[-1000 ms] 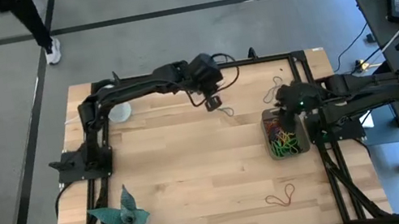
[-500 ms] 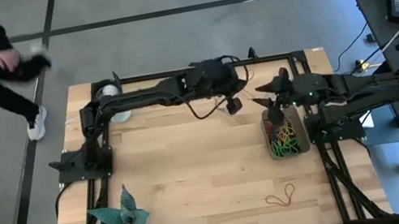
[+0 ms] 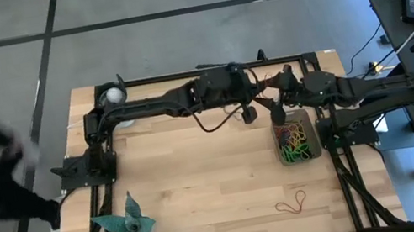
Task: Pick and place rubber bands into bin
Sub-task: Put the red rubber band into the black bin, then put the blue rubber band into the black bin
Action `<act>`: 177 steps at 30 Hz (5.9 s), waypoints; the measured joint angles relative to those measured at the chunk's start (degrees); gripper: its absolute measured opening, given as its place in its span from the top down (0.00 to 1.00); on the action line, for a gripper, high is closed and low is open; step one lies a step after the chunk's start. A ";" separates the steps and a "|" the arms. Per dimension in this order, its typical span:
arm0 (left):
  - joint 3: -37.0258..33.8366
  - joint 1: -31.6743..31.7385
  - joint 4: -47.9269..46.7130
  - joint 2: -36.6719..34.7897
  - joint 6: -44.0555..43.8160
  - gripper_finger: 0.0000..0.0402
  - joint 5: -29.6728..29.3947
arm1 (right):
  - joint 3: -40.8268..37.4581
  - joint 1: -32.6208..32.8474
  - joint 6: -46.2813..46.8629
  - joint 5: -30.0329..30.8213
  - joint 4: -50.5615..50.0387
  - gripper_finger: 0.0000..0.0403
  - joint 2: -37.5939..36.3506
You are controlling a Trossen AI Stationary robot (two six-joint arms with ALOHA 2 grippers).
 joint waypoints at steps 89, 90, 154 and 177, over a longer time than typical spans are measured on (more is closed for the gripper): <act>-53.83 1.29 -16.98 -40.30 -0.01 0.99 0.71 | -0.14 3.85 65.37 -26.22 -53.81 0.70 15.19; -53.83 1.29 -16.98 -40.30 0.43 0.99 0.72 | 0.19 3.85 65.37 -26.21 -54.32 0.67 14.88; -54.30 4.35 1.60 -40.17 9.39 0.99 -5.51 | 22.25 -49.00 29.65 -15.33 -52.87 0.56 37.97; -55.23 4.35 -1.94 -40.15 3.57 0.99 -5.51 | 8.86 -50.74 32.58 -14.24 -36.06 0.60 44.42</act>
